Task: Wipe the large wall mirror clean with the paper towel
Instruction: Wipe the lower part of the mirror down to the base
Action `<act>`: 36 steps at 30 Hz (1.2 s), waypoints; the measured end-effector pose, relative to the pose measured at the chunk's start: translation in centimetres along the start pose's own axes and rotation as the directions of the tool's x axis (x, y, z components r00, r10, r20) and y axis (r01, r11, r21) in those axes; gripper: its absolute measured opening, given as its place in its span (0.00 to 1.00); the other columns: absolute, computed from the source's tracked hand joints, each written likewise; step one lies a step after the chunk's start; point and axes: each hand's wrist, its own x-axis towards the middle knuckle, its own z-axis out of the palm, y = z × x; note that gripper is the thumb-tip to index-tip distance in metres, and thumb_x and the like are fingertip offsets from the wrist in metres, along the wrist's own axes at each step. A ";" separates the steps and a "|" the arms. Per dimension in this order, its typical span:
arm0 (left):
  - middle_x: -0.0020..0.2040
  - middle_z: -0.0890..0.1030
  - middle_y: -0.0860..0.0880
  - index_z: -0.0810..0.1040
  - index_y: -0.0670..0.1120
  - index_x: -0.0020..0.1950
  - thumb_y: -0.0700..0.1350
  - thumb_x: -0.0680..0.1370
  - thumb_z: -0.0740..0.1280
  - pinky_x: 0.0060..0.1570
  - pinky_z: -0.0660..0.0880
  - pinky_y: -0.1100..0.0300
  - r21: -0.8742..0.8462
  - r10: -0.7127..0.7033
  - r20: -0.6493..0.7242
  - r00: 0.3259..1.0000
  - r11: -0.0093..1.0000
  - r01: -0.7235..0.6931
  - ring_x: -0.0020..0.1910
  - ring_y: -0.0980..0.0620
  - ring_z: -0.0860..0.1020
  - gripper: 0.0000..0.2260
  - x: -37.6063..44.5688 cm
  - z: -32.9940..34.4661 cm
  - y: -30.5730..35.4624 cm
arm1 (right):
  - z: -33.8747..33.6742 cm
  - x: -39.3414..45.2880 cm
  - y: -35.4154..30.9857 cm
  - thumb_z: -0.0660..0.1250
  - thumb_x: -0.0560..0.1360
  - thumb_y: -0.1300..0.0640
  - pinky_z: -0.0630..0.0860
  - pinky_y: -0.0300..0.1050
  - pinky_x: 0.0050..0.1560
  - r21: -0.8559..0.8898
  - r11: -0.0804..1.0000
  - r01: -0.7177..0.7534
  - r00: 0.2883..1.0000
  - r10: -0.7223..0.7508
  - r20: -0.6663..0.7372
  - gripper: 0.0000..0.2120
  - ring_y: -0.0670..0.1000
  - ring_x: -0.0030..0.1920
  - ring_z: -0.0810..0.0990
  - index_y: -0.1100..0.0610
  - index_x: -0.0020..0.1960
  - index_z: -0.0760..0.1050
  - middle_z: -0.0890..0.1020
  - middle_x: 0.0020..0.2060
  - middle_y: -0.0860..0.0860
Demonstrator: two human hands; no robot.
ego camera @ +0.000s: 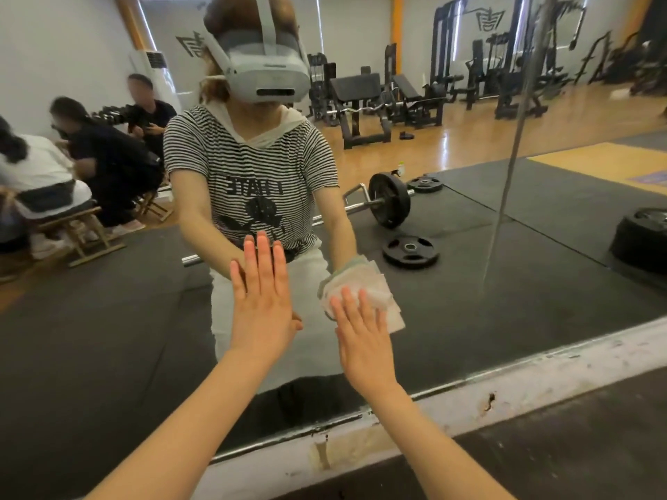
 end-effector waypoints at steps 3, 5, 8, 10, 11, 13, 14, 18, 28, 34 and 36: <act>0.75 0.30 0.36 0.33 0.36 0.76 0.61 0.53 0.82 0.72 0.31 0.43 0.002 -0.001 0.005 1.000 1.000 0.001 0.75 0.37 0.33 0.72 0.0 0.0 -0.1 | -0.8 0.2 4.1 0.54 0.74 0.58 0.56 0.55 0.67 -0.064 0.994 -0.087 0.996 0.087 0.001 0.28 0.57 0.72 0.60 0.54 0.75 0.58 0.62 0.72 0.51; 0.75 0.29 0.36 0.32 0.36 0.76 0.62 0.55 0.81 0.72 0.30 0.44 0.011 0.004 0.003 1.000 1.000 -0.004 0.75 0.37 0.32 0.72 0.0 0.1 -0.1 | -1.6 -0.2 7.5 0.53 0.75 0.58 0.58 0.58 0.68 -0.052 0.968 -0.245 0.969 0.245 -0.007 0.28 0.60 0.71 0.61 0.56 0.75 0.58 0.65 0.72 0.56; 0.75 0.30 0.37 0.32 0.36 0.76 0.61 0.55 0.81 0.72 0.31 0.44 0.003 0.013 -0.025 1.000 1.000 -0.013 0.75 0.37 0.32 0.71 0.1 0.4 -0.2 | -2.3 -0.8 12.0 0.51 0.77 0.57 0.68 0.65 0.64 0.023 0.889 -0.457 0.889 0.457 -0.026 0.25 0.67 0.70 0.67 0.64 0.72 0.65 0.69 0.70 0.64; 0.76 0.31 0.36 0.33 0.36 0.76 0.61 0.57 0.80 0.72 0.32 0.43 0.001 0.019 -0.061 0.998 1.000 -0.019 0.75 0.37 0.33 0.70 0.1 0.5 -0.3 | -2.3 -0.4 12.7 0.49 0.79 0.57 0.61 0.65 0.70 0.132 0.823 -0.553 0.821 0.565 -0.084 0.25 0.66 0.74 0.60 0.66 0.74 0.63 0.62 0.74 0.63; 0.76 0.32 0.36 0.33 0.36 0.76 0.60 0.57 0.80 0.72 0.32 0.43 0.006 0.015 -0.068 0.998 1.000 -0.015 0.75 0.37 0.33 0.70 0.0 0.4 -0.2 | -2.0 0.2 12.2 0.49 0.79 0.58 0.56 0.64 0.73 0.214 0.777 -0.592 0.775 0.622 -0.113 0.26 0.64 0.76 0.55 0.66 0.75 0.60 0.58 0.75 0.62; 0.77 0.36 0.37 0.34 0.37 0.77 0.58 0.57 0.82 0.73 0.32 0.44 -0.002 -0.001 -0.101 0.995 1.000 0.001 0.76 0.38 0.34 0.69 -0.1 0.3 0.0 | -0.9 1.3 9.4 0.50 0.78 0.60 0.47 0.60 0.75 0.353 0.684 -0.639 0.682 0.715 -0.151 0.28 0.62 0.77 0.50 0.64 0.77 0.54 0.53 0.77 0.59; 0.78 0.38 0.38 0.37 0.38 0.78 0.56 0.57 0.82 0.73 0.33 0.44 -0.017 -0.008 -0.134 0.991 1.000 0.006 0.76 0.39 0.35 0.68 -0.5 0.6 0.2 | -0.2 1.5 7.6 0.50 0.78 0.59 0.43 0.57 0.75 0.391 0.670 -0.631 0.669 0.725 -0.161 0.28 0.61 0.77 0.48 0.63 0.77 0.53 0.52 0.77 0.58; 0.79 0.41 0.39 0.47 0.37 0.79 0.53 0.64 0.79 0.74 0.40 0.42 -0.012 0.191 -0.270 0.944 0.979 -0.202 0.78 0.39 0.43 0.55 -2.9 3.3 1.6 | 3.9 -0.3 1.3 0.50 0.79 0.57 0.38 0.47 0.74 0.357 0.807 -0.470 0.782 0.568 -0.257 0.28 0.52 0.78 0.42 0.56 0.79 0.51 0.51 0.77 0.51; 0.77 0.59 0.41 0.59 0.38 0.76 0.52 0.76 0.60 0.76 0.47 0.42 0.376 0.755 -0.189 0.627 0.646 -0.664 0.77 0.43 0.55 0.32 1.2 5.4 0.3 | 5.1 -0.7 2.6 0.47 0.83 0.45 0.62 0.61 0.64 0.405 0.870 -0.280 0.744 0.463 -0.481 0.21 0.57 0.67 0.64 0.51 0.72 0.63 0.65 0.66 0.54; 0.77 0.61 0.43 0.62 0.39 0.76 0.53 0.75 0.61 0.76 0.50 0.44 0.407 0.764 -0.194 0.616 0.634 -0.658 0.78 0.45 0.56 0.32 1.0 5.5 0.1 | 4.9 -0.5 5.9 0.50 0.83 0.47 0.65 0.59 0.61 0.322 0.918 -0.233 0.759 0.379 -0.530 0.19 0.58 0.64 0.65 0.50 0.71 0.64 0.65 0.63 0.55; 0.77 0.61 0.43 0.62 0.39 0.76 0.53 0.75 0.60 0.76 0.50 0.44 0.413 0.763 -0.192 0.618 0.634 -0.654 0.78 0.45 0.56 0.32 1.1 5.5 0.2 | 4.6 -0.3 7.7 0.50 0.83 0.48 0.62 0.59 0.64 0.339 0.901 -0.271 0.733 0.421 -0.534 0.19 0.59 0.68 0.62 0.52 0.71 0.64 0.62 0.67 0.56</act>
